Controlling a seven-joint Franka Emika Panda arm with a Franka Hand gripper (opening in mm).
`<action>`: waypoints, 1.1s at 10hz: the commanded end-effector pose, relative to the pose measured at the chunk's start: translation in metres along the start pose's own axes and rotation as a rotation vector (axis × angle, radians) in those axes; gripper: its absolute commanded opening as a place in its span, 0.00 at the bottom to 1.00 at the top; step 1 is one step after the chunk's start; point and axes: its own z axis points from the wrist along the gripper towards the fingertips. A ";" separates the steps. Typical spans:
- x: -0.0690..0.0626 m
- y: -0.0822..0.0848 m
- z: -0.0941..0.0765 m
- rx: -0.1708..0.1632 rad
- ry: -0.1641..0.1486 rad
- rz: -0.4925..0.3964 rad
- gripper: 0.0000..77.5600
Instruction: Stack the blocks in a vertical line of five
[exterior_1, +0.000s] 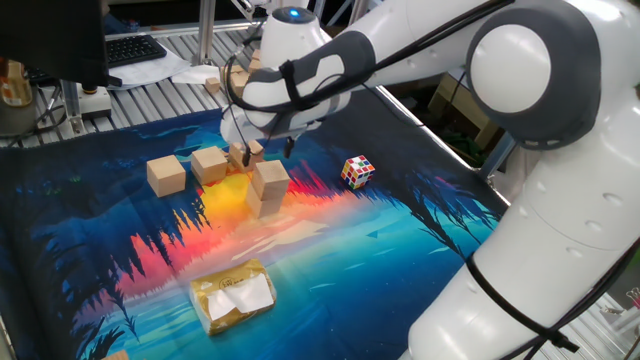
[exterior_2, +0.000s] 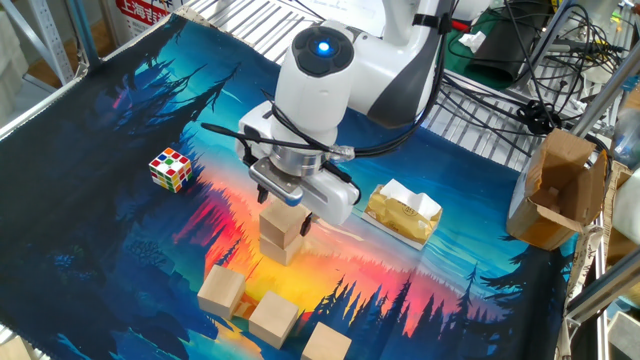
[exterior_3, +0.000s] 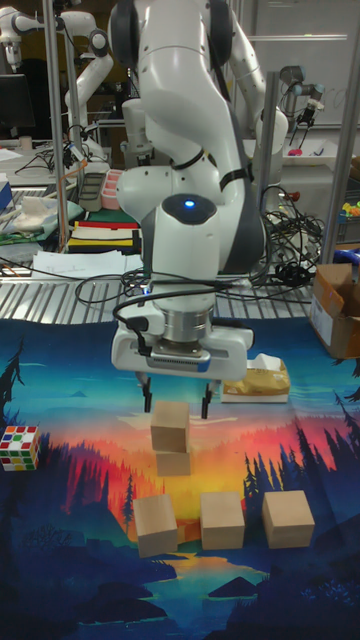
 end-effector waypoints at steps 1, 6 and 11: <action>-0.009 0.002 -0.001 0.001 -0.001 0.008 1.00; -0.039 0.001 0.003 0.001 -0.003 0.002 1.00; -0.063 0.008 -0.002 -0.009 0.017 0.023 1.00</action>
